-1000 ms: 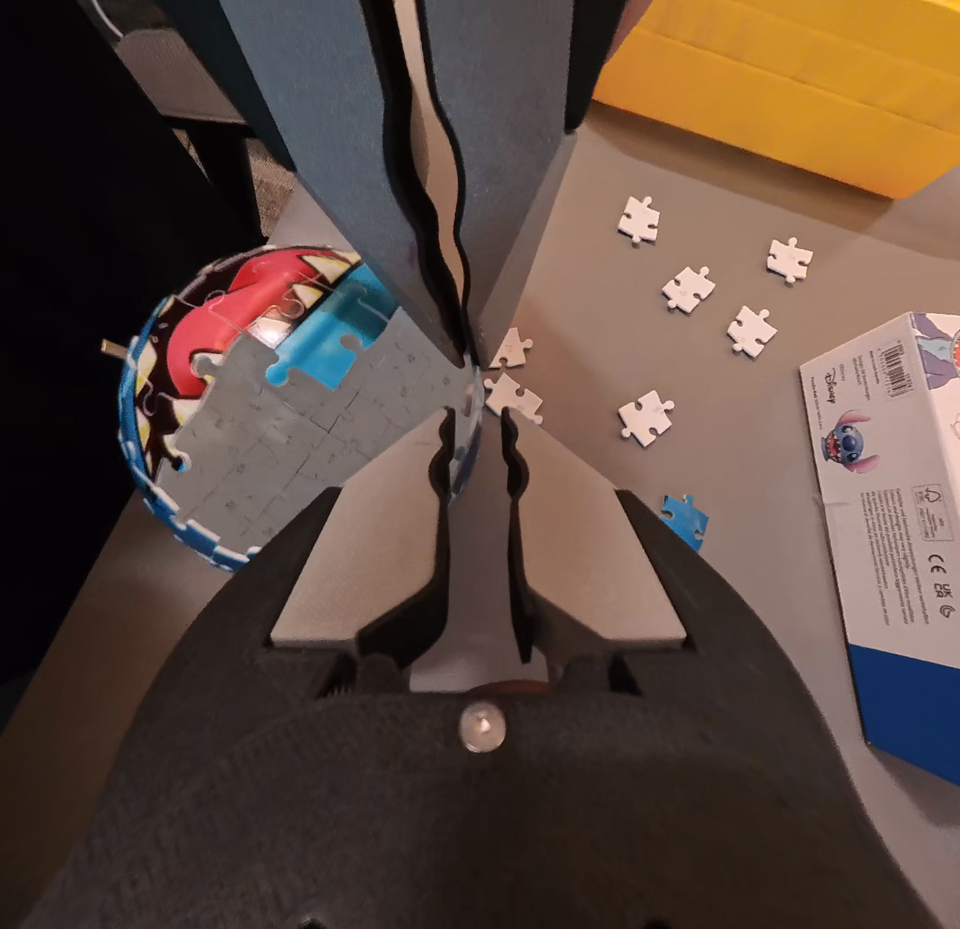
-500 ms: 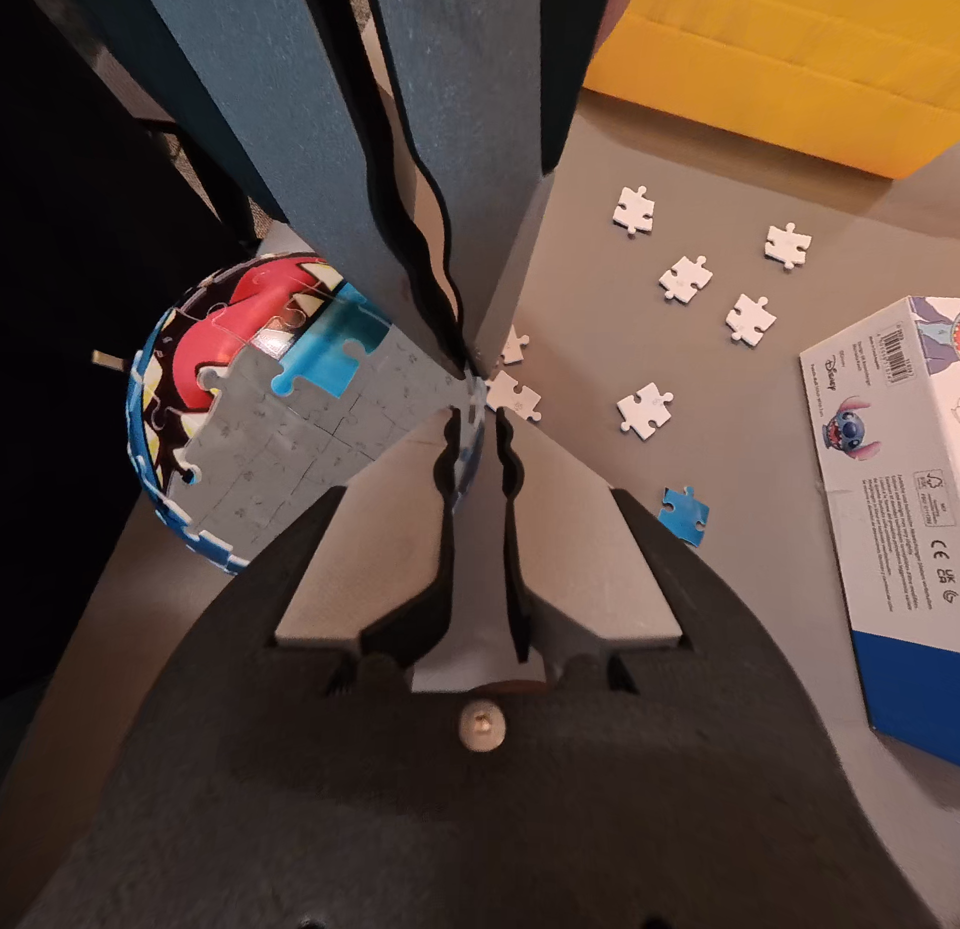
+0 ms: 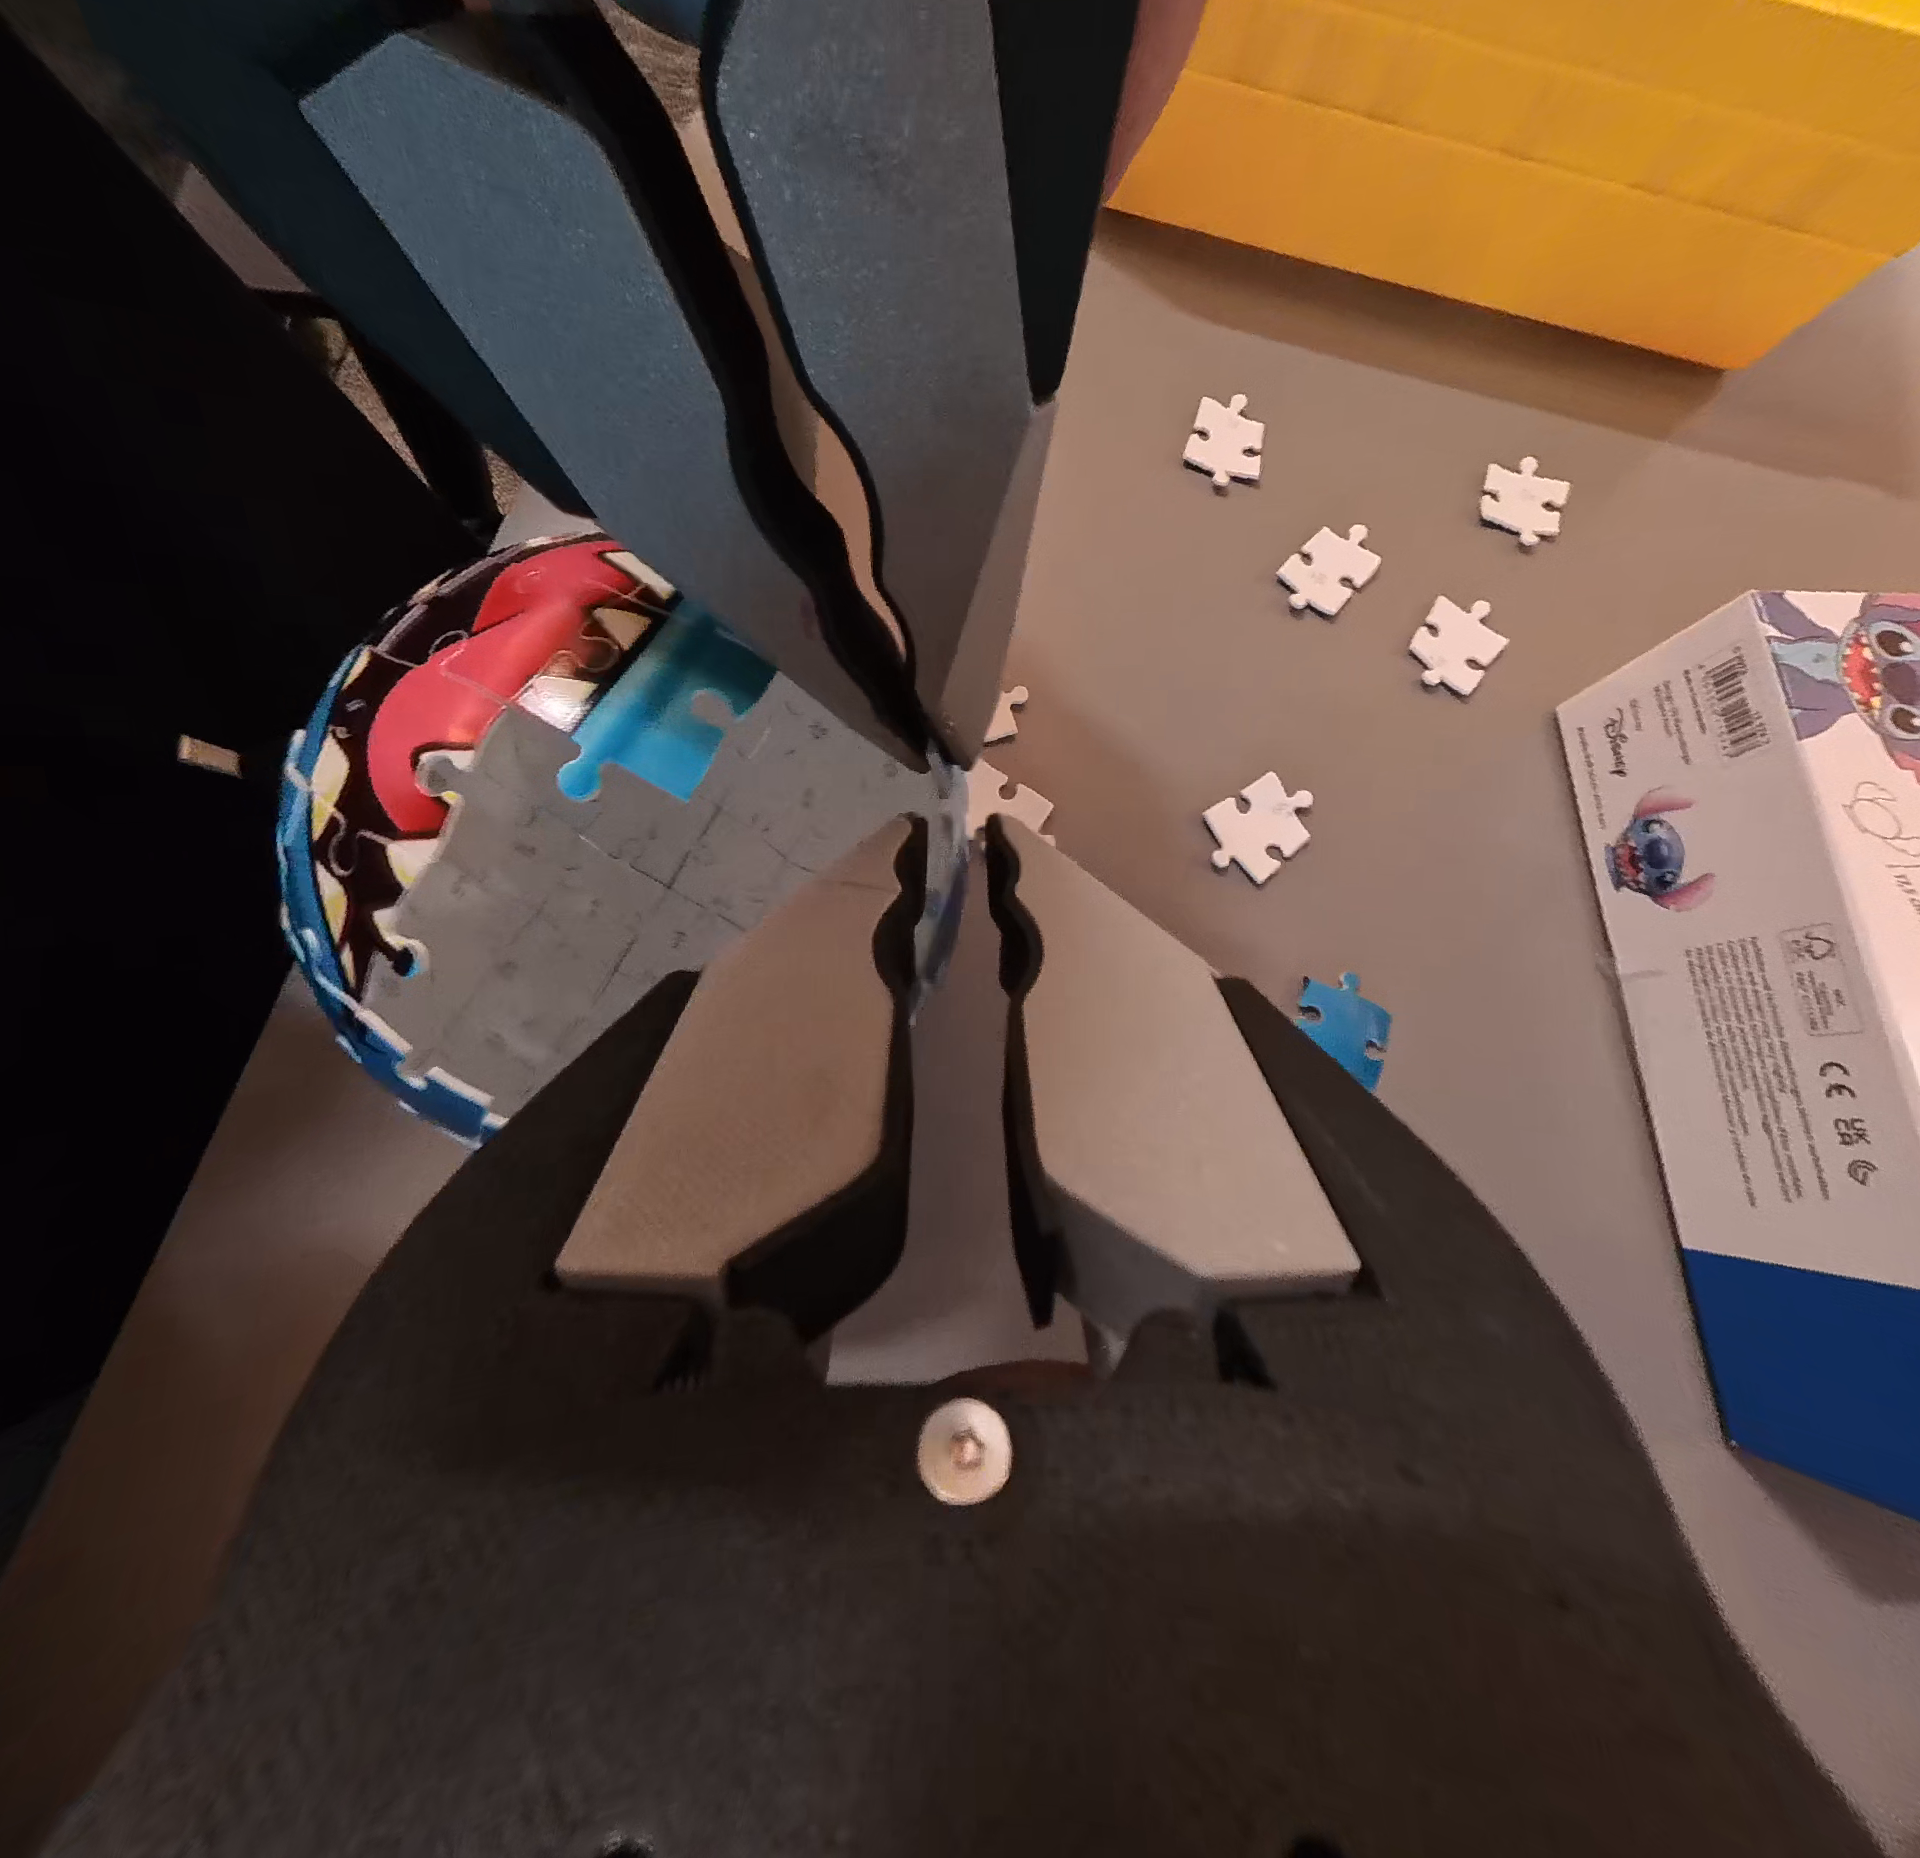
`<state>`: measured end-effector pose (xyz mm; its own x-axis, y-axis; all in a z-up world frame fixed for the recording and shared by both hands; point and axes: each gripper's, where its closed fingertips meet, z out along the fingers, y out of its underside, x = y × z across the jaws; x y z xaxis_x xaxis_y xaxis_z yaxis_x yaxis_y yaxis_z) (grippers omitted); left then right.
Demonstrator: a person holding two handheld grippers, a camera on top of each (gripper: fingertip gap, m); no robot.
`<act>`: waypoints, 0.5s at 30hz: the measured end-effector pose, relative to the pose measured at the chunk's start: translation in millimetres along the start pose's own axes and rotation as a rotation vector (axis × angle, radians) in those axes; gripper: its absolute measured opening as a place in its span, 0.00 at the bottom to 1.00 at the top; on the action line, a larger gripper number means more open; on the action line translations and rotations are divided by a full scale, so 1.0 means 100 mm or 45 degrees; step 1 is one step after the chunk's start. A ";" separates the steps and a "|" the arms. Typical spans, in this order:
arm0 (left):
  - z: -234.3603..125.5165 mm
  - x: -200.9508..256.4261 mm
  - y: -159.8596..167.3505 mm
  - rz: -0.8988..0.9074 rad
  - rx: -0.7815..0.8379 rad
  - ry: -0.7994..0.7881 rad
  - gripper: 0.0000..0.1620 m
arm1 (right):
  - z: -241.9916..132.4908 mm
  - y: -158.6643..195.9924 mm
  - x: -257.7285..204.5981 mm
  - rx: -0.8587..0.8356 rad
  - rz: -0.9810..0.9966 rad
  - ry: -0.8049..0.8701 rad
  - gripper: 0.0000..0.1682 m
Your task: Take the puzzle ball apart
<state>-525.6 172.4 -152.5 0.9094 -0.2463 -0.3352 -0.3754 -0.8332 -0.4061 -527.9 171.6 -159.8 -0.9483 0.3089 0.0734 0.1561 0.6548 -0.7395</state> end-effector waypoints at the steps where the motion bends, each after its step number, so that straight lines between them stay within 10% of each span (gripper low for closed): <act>1: 0.00 0.00 0.00 0.005 -0.003 -0.010 0.00 | 0.01 0.00 -0.02 -0.003 -0.002 -0.014 0.04; 15: -0.01 -0.04 -0.03 -0.030 0.076 -0.043 0.00 | 0.13 0.07 0.03 -0.069 -0.057 0.036 0.01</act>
<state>-528.1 175.4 -149.6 0.9119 -0.2095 -0.3530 -0.3650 -0.8072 -0.4639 -532.9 168.1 -173.7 -0.9464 0.2976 0.1252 0.1292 0.7043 -0.6980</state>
